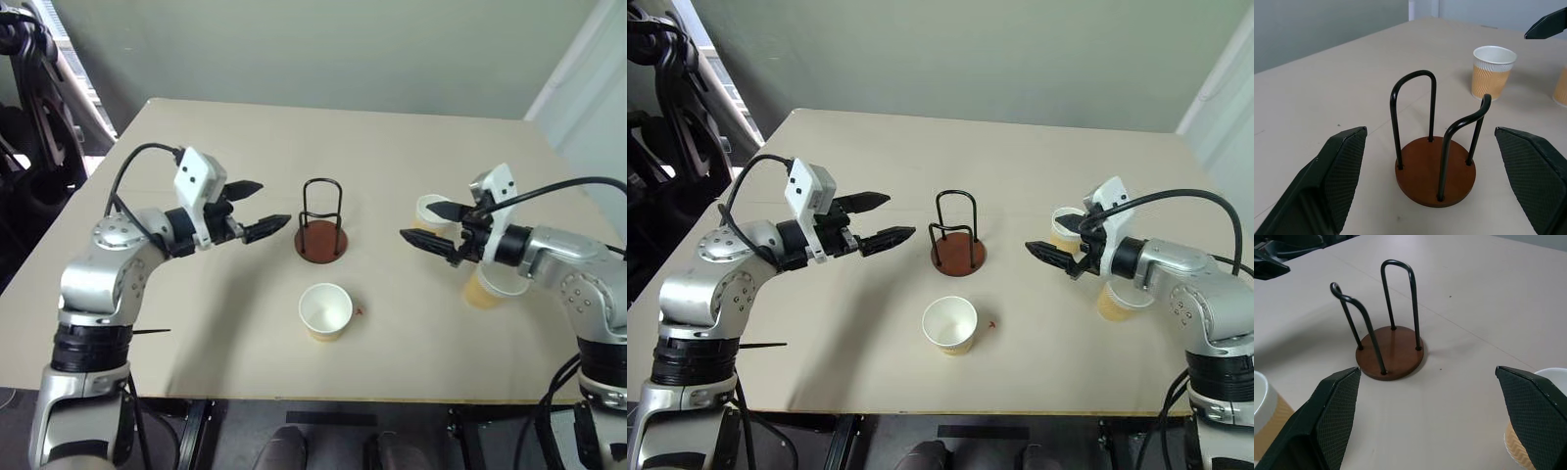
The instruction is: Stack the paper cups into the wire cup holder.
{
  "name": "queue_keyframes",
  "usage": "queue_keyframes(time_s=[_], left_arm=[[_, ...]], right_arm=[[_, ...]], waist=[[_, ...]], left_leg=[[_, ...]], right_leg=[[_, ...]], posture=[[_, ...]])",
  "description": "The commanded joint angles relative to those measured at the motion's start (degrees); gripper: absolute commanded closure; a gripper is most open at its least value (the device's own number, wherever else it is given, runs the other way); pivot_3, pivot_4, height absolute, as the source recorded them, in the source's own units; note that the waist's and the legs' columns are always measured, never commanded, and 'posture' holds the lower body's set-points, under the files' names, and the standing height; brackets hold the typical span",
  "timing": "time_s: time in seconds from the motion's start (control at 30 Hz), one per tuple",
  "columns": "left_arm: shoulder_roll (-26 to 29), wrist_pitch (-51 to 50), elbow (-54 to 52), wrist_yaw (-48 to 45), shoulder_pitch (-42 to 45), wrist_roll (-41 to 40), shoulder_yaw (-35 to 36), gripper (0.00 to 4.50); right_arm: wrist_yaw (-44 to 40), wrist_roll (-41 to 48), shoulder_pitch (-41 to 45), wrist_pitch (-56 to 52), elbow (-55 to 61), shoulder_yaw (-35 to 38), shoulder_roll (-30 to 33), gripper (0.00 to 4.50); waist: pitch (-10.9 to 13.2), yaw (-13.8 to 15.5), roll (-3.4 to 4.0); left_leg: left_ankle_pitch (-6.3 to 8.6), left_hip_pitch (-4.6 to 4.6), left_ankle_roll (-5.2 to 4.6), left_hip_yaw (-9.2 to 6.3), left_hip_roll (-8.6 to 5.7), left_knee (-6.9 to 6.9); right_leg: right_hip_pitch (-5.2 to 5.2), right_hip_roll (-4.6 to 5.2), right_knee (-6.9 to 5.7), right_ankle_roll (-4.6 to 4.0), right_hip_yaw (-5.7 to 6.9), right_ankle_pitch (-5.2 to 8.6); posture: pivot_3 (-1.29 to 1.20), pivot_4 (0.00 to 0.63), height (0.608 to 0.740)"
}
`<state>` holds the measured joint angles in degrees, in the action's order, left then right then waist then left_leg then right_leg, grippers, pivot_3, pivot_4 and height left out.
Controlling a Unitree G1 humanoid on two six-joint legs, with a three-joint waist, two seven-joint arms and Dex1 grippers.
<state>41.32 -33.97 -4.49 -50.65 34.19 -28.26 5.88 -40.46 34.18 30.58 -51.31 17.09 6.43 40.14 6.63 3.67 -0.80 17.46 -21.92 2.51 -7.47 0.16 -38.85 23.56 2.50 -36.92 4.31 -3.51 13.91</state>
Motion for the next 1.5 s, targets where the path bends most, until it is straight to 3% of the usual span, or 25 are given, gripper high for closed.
queue_keyframes(time_s=[0.03,0.4,0.83,1.47,1.5], left_arm=[[0.80,0.77,-0.99,-2.91,1.24,-0.76,-0.42,0.00],[-0.26,6.33,7.61,-6.94,6.42,4.94,-4.89,0.00],[-5.24,11.96,14.65,-10.33,10.52,9.32,-10.03,0.00],[-10.35,13.93,20.62,-7.56,12.06,12.52,-9.92,0.00],[-10.38,13.57,21.10,-7.39,12.17,12.54,-9.88,0.18]], right_arm=[[-1.32,1.51,-0.27,0.50,3.83,1.01,1.28,0.03],[-3.11,3.63,-0.73,-0.42,5.96,0.56,3.06,0.03],[-1.98,3.48,-1.25,-0.59,6.79,0.83,3.64,0.03],[-0.68,3.50,-1.74,-0.62,6.64,1.36,3.64,0.03],[-0.66,3.47,-1.72,-0.62,6.57,1.36,3.64,0.01]], waist=[[0.00,-0.02,0.00],[0.00,0.00,0.00],[0.00,-0.01,0.00],[0.00,0.05,0.00],[0.00,0.05,0.00]], left_leg=[[0.00,0.00,0.00,0.00,0.00,0.00],[0.00,0.00,0.00,-0.01,0.00,-0.04],[0.00,0.00,-0.01,-0.02,0.01,-0.04],[-0.01,-0.01,-0.02,-0.01,0.00,-0.08],[-0.01,0.00,-0.02,-0.01,0.00,-0.07]], right_leg=[[0.00,0.00,0.00,0.00,0.00,0.00],[-0.01,0.00,0.00,0.00,-0.01,0.00],[-0.01,0.00,0.00,0.01,-0.01,0.00],[-0.03,0.00,0.00,0.02,-0.01,-0.01],[-0.03,0.00,0.00,0.02,-0.01,-0.01]], posture=[[0.00,0.150,0.740],[0.00,0.150,0.740],[0.00,0.150,0.740],[0.00,0.150,0.740],[0.00,0.150,0.740]])
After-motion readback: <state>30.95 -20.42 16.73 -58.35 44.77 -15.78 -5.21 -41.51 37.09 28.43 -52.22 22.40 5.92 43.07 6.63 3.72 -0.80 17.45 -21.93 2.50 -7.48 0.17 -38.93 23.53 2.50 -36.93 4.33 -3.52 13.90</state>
